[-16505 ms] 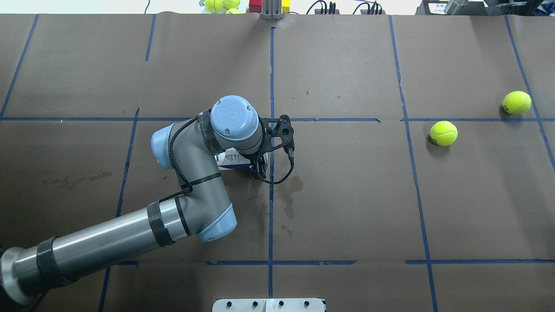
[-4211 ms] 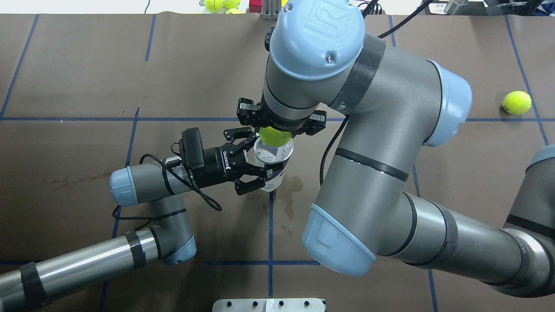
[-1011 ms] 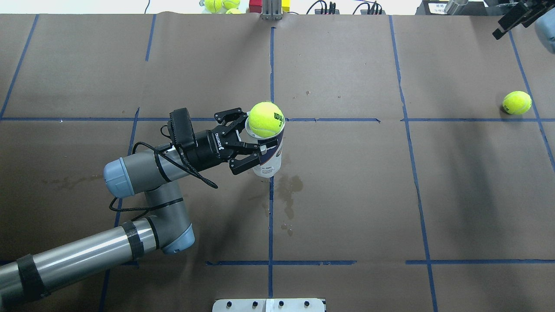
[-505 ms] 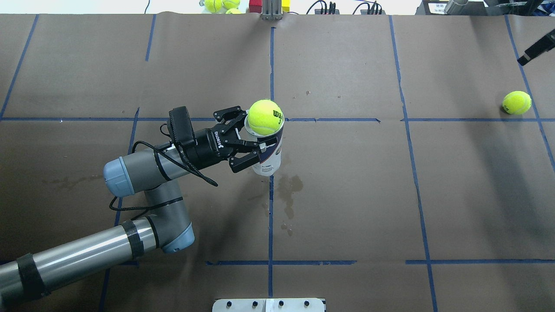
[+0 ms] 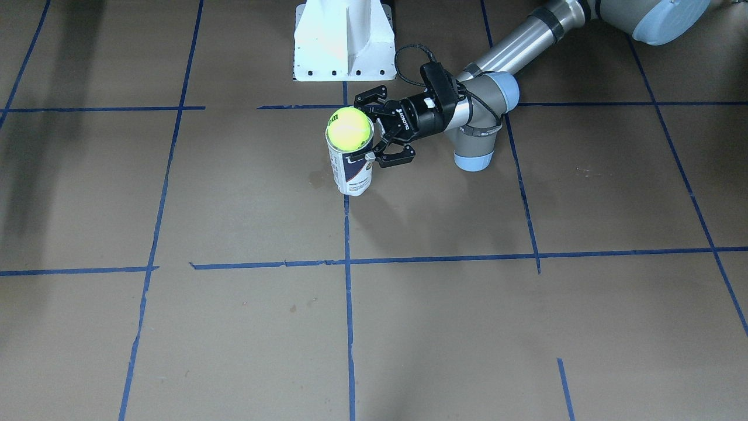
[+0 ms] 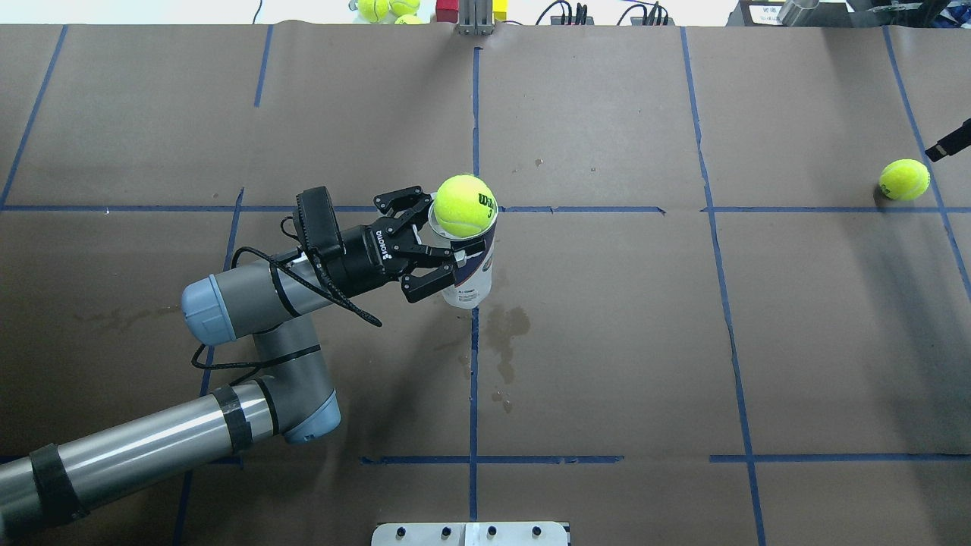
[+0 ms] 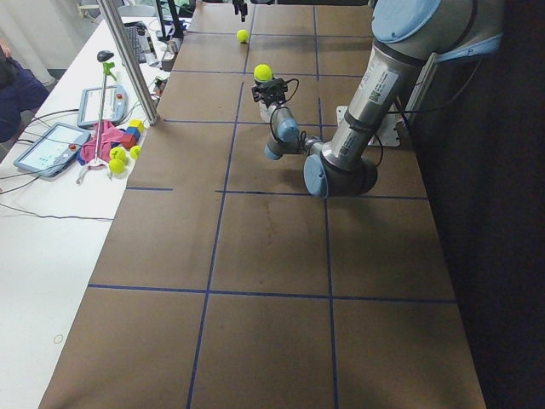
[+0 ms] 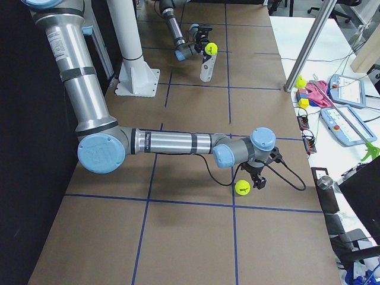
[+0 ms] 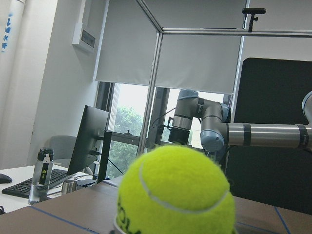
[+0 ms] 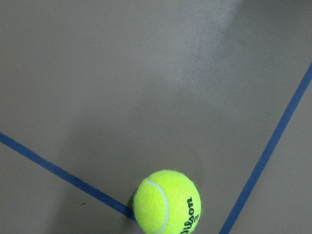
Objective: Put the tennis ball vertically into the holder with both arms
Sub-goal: 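Move the right gripper to the other tennis ball while left holds cup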
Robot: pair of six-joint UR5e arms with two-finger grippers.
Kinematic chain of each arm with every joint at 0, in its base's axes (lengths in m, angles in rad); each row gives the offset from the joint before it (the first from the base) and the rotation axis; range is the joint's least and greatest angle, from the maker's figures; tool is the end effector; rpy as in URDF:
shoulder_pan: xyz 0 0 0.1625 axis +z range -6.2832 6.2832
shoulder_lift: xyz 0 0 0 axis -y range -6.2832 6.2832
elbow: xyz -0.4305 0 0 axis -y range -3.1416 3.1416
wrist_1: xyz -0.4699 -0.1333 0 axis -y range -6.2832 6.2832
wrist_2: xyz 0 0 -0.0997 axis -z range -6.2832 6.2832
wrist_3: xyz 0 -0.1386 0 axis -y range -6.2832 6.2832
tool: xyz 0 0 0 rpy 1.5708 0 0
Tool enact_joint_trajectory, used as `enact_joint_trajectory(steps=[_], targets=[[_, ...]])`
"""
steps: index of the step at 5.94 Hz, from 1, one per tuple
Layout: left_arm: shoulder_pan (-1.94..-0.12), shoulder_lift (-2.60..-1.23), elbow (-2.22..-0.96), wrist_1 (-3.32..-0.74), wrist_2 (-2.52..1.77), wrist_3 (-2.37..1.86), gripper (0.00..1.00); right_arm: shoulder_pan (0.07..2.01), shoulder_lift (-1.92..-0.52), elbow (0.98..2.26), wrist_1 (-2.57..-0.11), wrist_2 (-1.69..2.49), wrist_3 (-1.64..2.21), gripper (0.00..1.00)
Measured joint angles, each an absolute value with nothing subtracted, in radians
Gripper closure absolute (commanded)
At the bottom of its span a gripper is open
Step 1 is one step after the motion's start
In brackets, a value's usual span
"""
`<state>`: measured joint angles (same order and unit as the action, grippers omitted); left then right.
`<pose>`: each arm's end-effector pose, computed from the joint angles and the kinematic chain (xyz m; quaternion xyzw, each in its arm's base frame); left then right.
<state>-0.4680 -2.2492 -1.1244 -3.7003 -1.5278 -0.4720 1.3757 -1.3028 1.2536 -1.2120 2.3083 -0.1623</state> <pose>0.6101 -0.4644 0.2211 0.6583 0.6494 0.0990 0.3676 -0.0982 -0.7039 0.6681 0.1380 -0.3585 -0.2185 0.8971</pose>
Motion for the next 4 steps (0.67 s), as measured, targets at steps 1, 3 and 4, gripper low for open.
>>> enact_joint_trajectory(steps=[1, 3, 4], targets=[[-0.467, -2.249, -1.124, -3.701, -1.528, -0.471, 0.52, 1.351, -1.311, 1.244, -1.180, 2.287, -0.145, 0.00], [-0.464, -2.249, -1.124, -3.701, -1.528, -0.471, 0.52, 1.308, -1.313, 1.191, -1.104, 2.257, -0.137, 0.00], [-0.464, -2.249, -1.124, -3.701, -1.528, -0.471, 0.52, 1.295, -1.313, 1.176, -1.091, 2.249, -0.137, 0.00]])
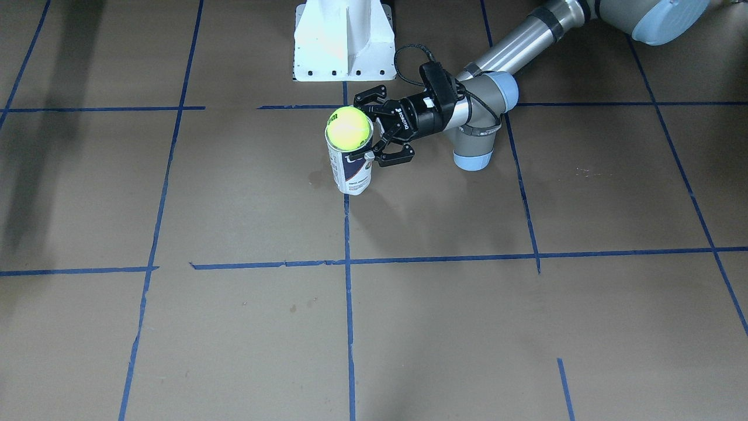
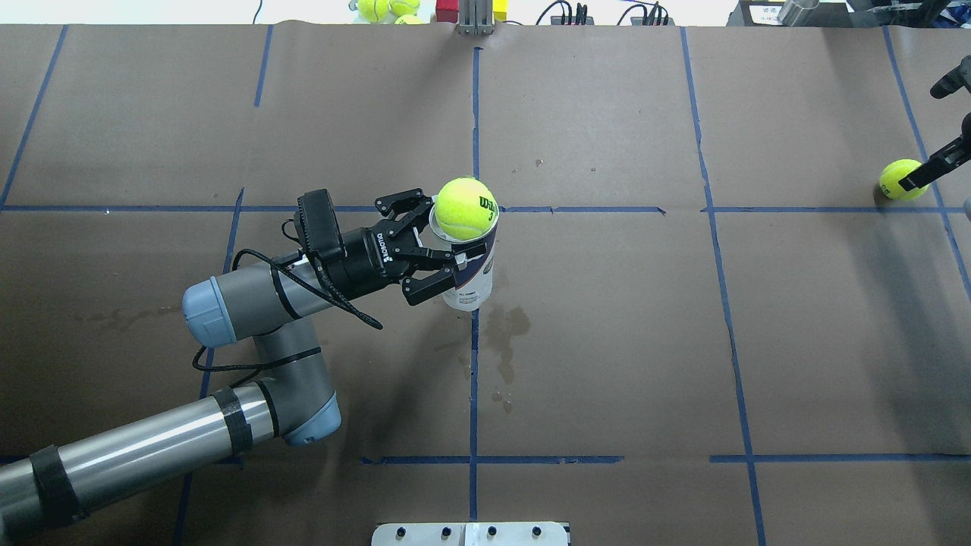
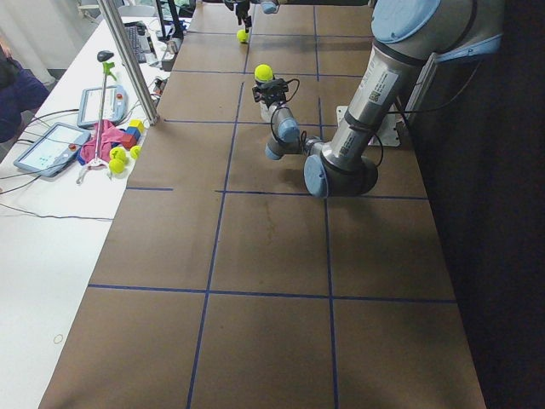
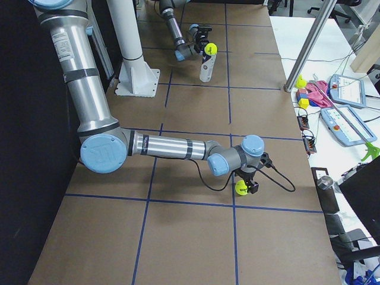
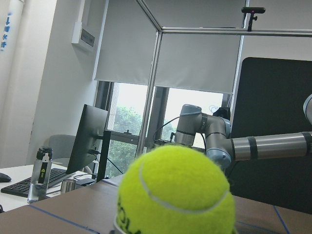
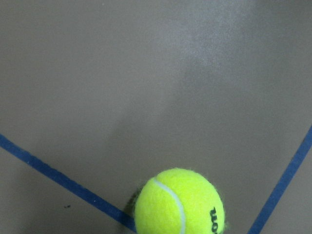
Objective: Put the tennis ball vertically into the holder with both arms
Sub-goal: 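Move the right gripper to the other tennis ball while left holds cup, then grasp the second tennis ball with the right gripper and lift it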
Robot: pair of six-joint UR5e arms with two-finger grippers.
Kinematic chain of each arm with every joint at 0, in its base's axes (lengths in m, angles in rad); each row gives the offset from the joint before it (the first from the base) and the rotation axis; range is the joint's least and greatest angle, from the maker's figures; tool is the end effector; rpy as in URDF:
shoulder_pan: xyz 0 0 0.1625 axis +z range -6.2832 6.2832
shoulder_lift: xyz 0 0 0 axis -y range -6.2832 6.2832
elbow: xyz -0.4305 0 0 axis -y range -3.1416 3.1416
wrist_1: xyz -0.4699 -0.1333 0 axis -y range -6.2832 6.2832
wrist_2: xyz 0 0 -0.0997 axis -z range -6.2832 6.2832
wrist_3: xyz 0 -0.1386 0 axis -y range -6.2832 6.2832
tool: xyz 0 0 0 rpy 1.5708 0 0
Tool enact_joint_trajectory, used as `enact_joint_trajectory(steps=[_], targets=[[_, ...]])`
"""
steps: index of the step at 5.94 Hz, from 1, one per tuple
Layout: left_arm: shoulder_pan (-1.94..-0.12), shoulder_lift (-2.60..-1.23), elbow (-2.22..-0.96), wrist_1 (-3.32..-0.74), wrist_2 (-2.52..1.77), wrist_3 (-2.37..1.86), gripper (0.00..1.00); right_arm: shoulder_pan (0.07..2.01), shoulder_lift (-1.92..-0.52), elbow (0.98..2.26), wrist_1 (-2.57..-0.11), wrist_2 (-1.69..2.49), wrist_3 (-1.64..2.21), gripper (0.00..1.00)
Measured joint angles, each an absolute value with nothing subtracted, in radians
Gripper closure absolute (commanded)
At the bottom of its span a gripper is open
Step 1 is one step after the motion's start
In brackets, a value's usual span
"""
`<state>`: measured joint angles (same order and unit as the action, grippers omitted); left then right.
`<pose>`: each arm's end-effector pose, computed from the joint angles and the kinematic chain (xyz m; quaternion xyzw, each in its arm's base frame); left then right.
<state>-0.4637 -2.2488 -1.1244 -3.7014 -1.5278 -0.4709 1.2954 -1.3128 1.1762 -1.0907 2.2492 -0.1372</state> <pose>0.6119 -0.4617 0.2213 0.6574 0.6505 0.0999 0.3670 -0.1473 -0.6916 0.7108 0.1381 -0.3382 -0.2460 0.8978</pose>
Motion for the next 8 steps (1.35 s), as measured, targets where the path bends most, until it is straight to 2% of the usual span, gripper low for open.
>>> enact_joint_trajectory(steps=[8], targets=[[-0.463, -2.246, -1.124, -3.701, -1.528, -0.471, 0.51, 1.239, -1.299, 1.121, -1.087, 2.157, -0.138, 0.01]])
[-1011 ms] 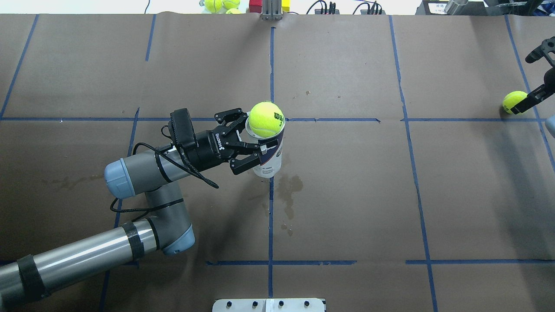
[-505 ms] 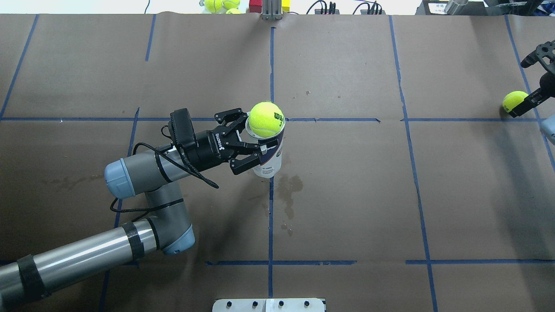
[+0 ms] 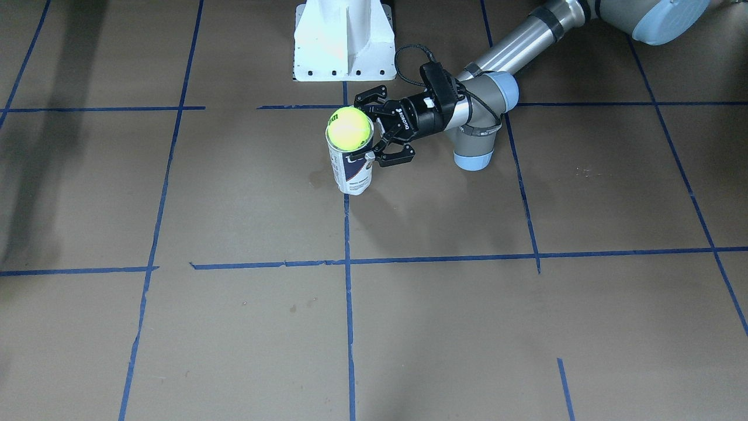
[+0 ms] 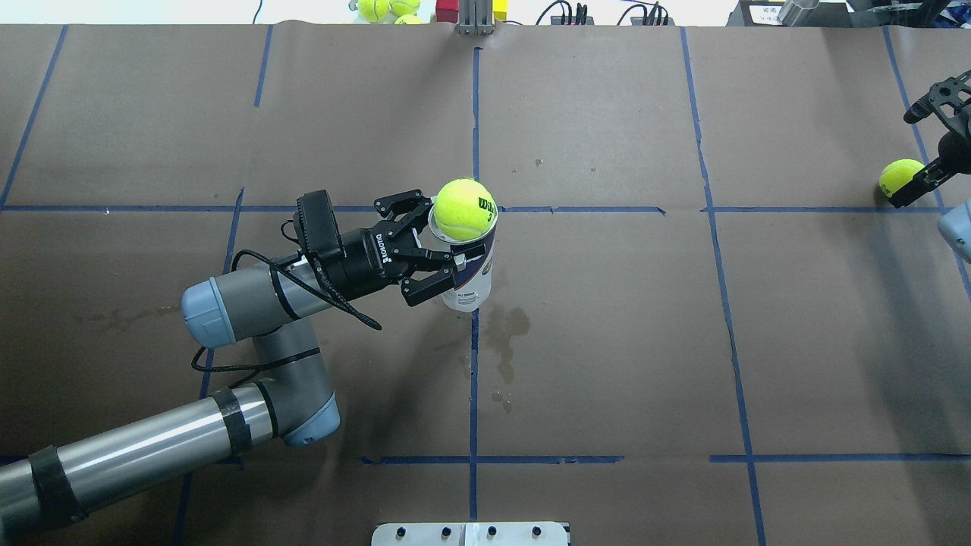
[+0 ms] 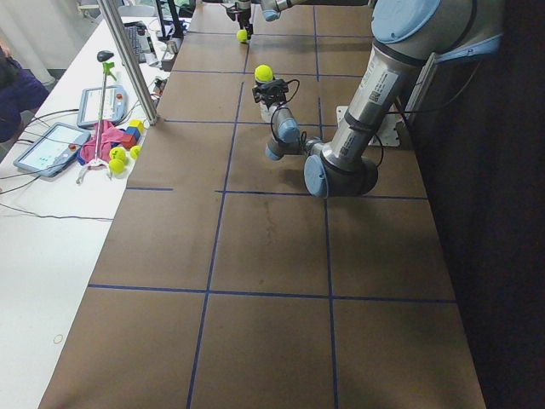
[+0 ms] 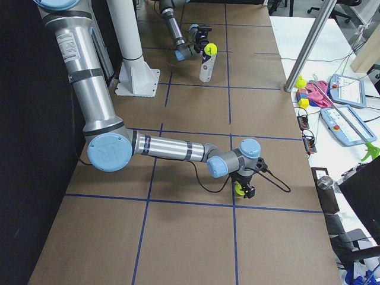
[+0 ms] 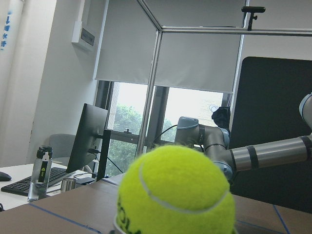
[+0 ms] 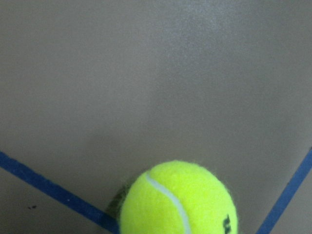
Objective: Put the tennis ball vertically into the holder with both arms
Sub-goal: 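Grasp the second tennis ball with the right gripper and lift it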
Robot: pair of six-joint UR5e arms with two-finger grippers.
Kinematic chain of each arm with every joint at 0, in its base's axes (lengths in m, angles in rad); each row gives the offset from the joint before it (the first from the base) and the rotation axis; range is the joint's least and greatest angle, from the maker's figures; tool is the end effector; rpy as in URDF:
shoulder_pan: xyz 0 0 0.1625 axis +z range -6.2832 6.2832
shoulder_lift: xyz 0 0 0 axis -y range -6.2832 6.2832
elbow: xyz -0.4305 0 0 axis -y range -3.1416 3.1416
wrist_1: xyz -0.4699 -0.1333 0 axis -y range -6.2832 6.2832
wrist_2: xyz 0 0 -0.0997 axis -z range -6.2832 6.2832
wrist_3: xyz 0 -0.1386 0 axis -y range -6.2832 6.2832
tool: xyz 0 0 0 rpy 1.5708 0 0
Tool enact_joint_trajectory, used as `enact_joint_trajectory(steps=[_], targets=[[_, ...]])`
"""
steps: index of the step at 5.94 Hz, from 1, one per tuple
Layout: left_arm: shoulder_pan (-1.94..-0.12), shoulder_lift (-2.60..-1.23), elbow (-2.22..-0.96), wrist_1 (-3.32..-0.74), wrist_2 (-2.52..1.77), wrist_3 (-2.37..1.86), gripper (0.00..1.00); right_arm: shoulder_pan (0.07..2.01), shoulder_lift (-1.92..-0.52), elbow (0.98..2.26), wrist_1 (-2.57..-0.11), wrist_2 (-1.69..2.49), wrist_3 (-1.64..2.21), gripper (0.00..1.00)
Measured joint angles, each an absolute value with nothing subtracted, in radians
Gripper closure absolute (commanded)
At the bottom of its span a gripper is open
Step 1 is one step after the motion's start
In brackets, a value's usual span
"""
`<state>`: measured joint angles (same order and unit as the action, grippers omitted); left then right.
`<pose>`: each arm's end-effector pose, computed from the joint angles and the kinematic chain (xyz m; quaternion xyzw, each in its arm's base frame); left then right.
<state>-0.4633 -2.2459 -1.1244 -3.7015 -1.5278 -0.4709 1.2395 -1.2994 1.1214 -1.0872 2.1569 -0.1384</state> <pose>0.6119 -0.4614 0.2235 0.6569 0.6503 0.1004 0.3682 -0.1766 -0.6876 0.7406 0.1175 -0.2982 -0.2629 0.9100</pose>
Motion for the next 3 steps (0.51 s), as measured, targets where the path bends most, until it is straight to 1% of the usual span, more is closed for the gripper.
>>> enact_joint_trajectory(steps=[2, 3], targets=[[-0.463, -2.246, -1.124, -3.702, -1.528, -0.469, 0.44, 1.236, -1.298, 1.121, -1.086, 2.151, -0.138, 0.01], [-0.463, -2.246, -1.123, -3.701, -1.528, -0.467, 0.39, 1.236, -1.298, 1.121, -1.086, 2.151, -0.138, 0.01]])
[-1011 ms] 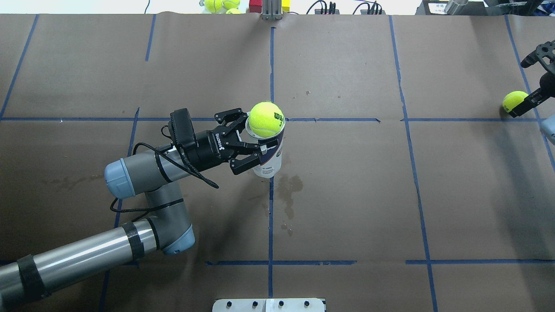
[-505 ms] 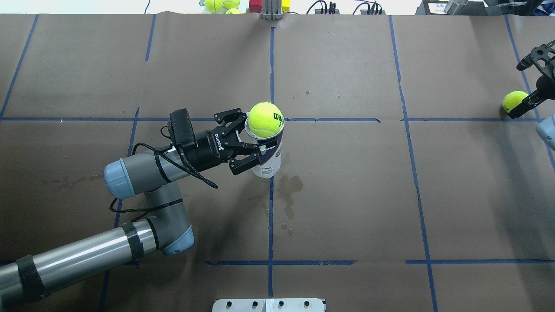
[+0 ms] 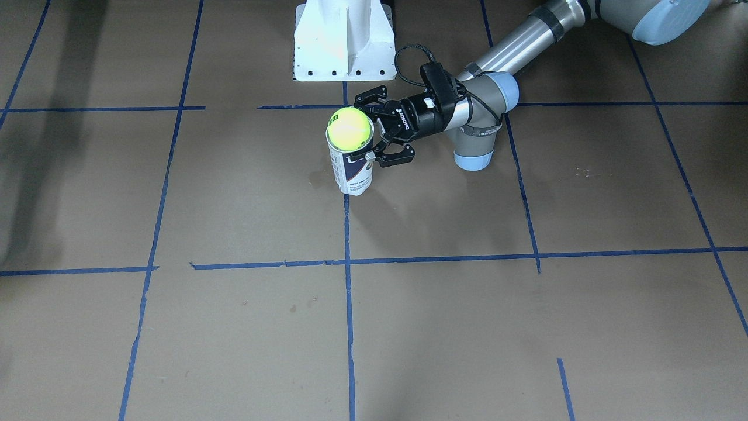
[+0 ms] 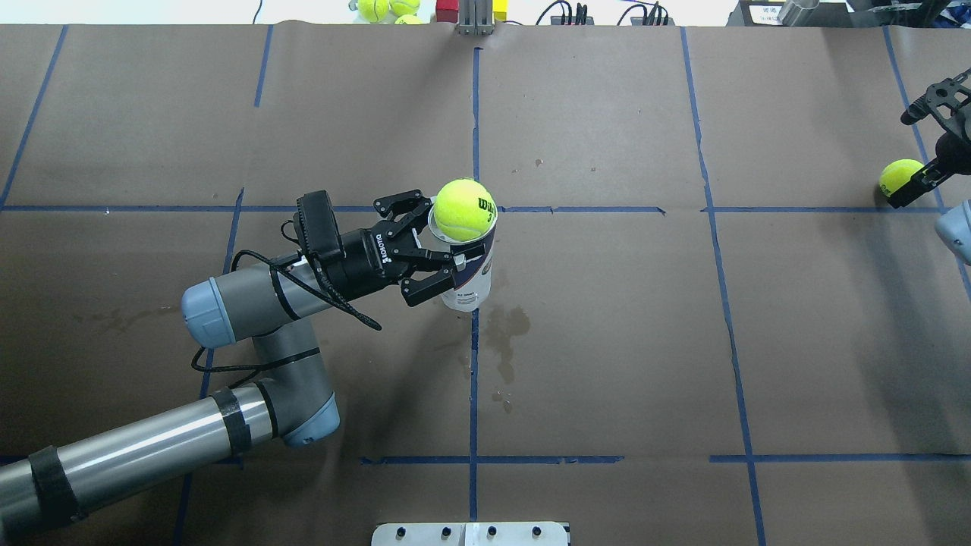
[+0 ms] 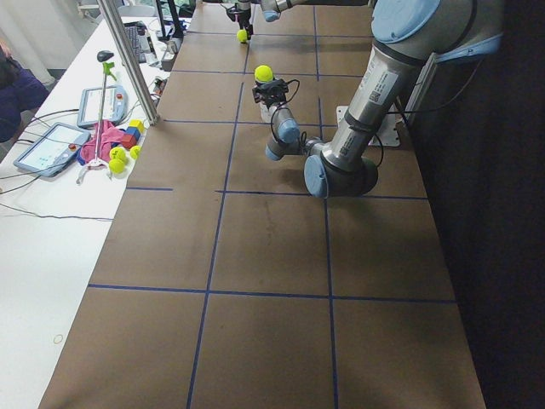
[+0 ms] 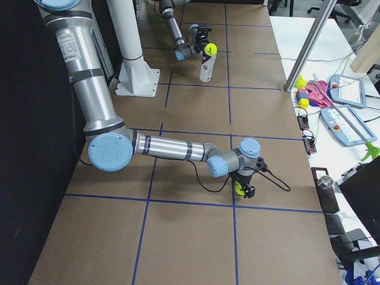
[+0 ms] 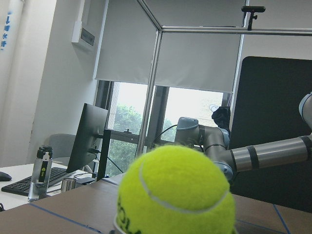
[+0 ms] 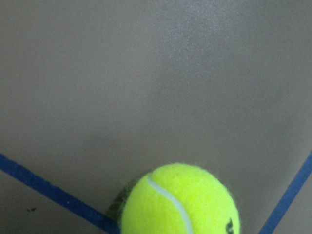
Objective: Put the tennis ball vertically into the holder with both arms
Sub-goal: 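Grasp the second tennis ball with the right gripper and lift it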
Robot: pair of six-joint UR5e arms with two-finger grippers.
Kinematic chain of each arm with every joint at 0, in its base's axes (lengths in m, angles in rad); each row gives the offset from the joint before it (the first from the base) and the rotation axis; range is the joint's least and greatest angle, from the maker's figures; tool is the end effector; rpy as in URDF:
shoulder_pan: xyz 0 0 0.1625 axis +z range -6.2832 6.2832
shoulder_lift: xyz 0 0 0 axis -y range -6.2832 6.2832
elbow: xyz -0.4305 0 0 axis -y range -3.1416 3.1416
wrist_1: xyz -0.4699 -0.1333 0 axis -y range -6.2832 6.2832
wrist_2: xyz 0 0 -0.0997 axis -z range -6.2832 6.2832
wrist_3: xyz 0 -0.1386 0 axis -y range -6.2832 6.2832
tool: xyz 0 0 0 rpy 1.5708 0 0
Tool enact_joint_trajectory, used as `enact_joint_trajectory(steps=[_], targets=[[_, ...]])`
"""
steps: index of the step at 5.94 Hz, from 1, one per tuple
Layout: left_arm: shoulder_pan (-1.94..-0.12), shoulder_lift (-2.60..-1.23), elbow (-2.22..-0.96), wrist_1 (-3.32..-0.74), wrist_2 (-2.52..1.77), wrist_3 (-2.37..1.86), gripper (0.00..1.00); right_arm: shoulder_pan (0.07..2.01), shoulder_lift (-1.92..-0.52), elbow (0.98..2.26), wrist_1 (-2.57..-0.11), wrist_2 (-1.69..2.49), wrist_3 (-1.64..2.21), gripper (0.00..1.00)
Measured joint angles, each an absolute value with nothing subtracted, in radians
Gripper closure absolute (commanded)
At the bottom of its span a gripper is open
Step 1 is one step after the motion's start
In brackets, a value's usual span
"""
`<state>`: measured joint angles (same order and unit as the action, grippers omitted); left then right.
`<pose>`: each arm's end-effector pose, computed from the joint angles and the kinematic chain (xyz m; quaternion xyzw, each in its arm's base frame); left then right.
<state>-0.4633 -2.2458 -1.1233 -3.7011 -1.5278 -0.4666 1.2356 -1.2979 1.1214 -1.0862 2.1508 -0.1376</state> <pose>0.6122 -0.4615 0.2242 0.6581 0.6486 0.1014 0.3687 -0.1790 -0.6882 0.7398 0.1184 -0.2957 -0.2644 0.9103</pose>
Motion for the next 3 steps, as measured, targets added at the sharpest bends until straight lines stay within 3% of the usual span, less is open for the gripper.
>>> enact_joint_trajectory(steps=[3], targets=[[-0.463, -2.244, -1.123, -3.700, -1.528, -0.461, 0.30, 1.236, -1.298, 1.122, -1.085, 2.152, -0.137, 0.01]])
